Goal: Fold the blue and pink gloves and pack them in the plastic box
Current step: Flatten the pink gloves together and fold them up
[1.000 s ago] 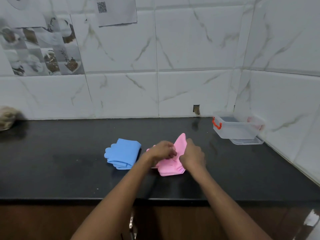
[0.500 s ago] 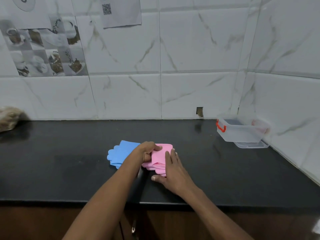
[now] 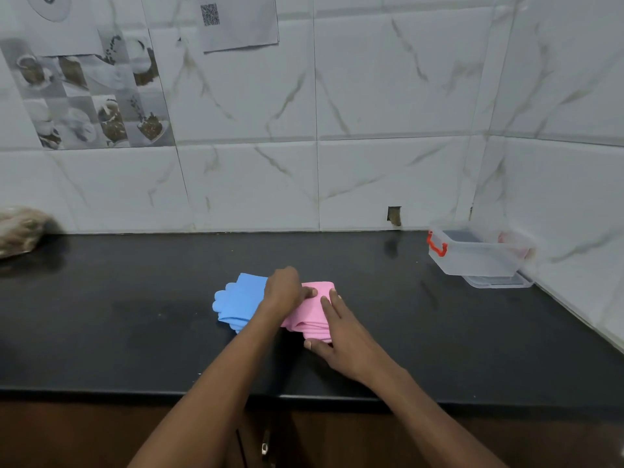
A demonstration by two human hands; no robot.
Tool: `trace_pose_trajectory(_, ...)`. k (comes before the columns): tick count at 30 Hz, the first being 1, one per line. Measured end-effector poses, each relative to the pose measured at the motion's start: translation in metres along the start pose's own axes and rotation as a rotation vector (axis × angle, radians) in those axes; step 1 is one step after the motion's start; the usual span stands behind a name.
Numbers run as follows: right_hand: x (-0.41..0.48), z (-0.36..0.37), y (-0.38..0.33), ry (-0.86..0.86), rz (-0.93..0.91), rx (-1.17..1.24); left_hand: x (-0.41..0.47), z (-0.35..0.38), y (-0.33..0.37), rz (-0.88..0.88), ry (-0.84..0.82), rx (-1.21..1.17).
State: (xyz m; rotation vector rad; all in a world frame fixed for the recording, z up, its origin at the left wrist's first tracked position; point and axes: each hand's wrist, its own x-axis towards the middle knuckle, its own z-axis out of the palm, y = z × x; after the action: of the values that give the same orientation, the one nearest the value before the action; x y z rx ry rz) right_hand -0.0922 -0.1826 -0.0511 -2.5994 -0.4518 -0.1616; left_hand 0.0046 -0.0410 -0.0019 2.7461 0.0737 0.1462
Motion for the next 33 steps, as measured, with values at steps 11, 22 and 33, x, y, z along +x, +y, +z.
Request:
trace_pose_trajectory(11, 0.027, -0.025, 0.0, 0.382, 0.419, 0.496, 0.01, 0.025, -0.012, 0.102, 0.121, 0.06)
trace_pose_trajectory(22, 0.045, -0.024, -0.016, 0.127, 0.614, 1.206, -0.004, 0.036, -0.01, 0.177, 0.26, -0.03)
trace_pose_trajectory(33, 0.064, -0.06, -0.05, 0.304, 0.467, 1.464, -0.017, -0.076, -0.019, -0.167, -0.496, -1.178)
